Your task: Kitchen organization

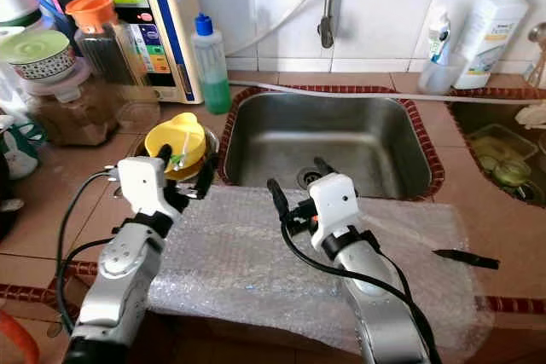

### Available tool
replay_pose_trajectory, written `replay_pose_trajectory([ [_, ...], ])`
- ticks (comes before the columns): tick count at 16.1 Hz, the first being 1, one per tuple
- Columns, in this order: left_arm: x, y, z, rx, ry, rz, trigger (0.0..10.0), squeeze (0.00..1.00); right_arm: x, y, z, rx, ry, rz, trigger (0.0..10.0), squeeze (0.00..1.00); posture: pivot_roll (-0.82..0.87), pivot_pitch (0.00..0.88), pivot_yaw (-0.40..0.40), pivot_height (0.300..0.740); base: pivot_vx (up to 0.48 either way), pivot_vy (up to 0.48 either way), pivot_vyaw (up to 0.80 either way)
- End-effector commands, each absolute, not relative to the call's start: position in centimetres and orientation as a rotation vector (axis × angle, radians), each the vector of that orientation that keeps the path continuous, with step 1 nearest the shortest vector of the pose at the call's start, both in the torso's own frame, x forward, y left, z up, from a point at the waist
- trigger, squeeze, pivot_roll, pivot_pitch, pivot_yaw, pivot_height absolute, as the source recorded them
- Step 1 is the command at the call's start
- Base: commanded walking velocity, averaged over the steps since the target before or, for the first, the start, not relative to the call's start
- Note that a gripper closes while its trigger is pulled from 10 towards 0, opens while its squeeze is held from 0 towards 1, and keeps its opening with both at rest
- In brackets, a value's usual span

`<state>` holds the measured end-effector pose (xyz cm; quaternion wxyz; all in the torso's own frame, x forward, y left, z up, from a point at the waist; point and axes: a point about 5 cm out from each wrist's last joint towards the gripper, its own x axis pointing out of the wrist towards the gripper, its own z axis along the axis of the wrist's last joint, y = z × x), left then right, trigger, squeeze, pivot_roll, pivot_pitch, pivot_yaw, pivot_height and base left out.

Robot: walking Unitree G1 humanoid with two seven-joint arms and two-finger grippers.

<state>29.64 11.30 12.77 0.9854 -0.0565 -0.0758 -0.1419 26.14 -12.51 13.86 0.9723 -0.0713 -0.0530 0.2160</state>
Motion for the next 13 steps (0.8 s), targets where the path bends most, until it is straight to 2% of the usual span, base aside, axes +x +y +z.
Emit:
replay_pose_trajectory([
  [1,30.0,11.0,12.8,-0.094,-0.161,-0.304,10.0,0.0,25.9,-12.5,14.1,-0.119,-0.09,0.462,10.0,0.0,-0.31,0.083,0.087,0.74,0.0,0.0,0.0],
  [3,30.3,11.0,12.5,-0.091,-0.158,-0.305,9.9,0.0,25.6,-12.3,13.8,-0.092,-0.06,0.5,10.0,0.0,-0.32,0.084,0.089,0.74,0.0,0.0,0.0],
  [4,30.4,11.1,12.3,-0.089,-0.157,-0.305,4.9,0.0,25.5,-12.3,13.9,-0.093,-0.056,0.512,10.0,0.0,-0.32,0.082,0.09,0.74,0.0,0.0,0.0],
  [5,30.4,11.3,12.2,-0.085,-0.155,-0.301,2.1,0.0,25.3,-12.4,13.9,-0.09,-0.052,0.521,10.0,0.0,-0.32,0.081,0.091,0.74,0.0,0.0,0.0],
  [6,30.5,11.5,12.2,-0.08,-0.156,-0.295,1.3,0.0,25.2,-12.5,13.8,-0.077,-0.043,0.525,10.0,0.0,-0.32,0.08,0.09,0.74,0.0,0.0,0.0],
  [7,30.5,11.6,12.1,-0.076,-0.158,-0.294,1.8,0.0,25.1,-12.5,13.8,-0.065,-0.037,0.532,10.0,0.0,-0.32,0.079,0.091,0.74,0.0,0.0,0.0],
  [8,30.6,11.7,12.2,-0.073,-0.164,-0.29,1.8,0.0,25.0,-12.4,13.9,-0.056,-0.026,0.555,10.0,0.0,-0.32,0.078,0.093,0.74,0.0,0.0,0.0],
  [10,30.8,11.8,12.4,-0.07,-0.173,-0.284,3.9,0.0,25.1,-12.4,13.9,-0.057,-0.021,0.564,10.0,0.0,-0.32,0.075,0.093,0.74,0.0,0.0,0.0],
  [12,30.9,11.9,12.6,-0.067,-0.183,-0.273,3.9,0.0,25.3,-12.4,14.0,-0.057,-0.024,0.561,10.0,0.0,-0.31,0.075,0.094,0.74,0.0,0.0,0.0],
  [13,31.0,12.1,12.8,-0.066,-0.19,-0.261,4.7,0.0,25.3,-12.4,14.0,-0.056,-0.024,0.559,10.0,0.0,-0.31,0.075,0.095,0.74,0.0,0.0,0.0],
])
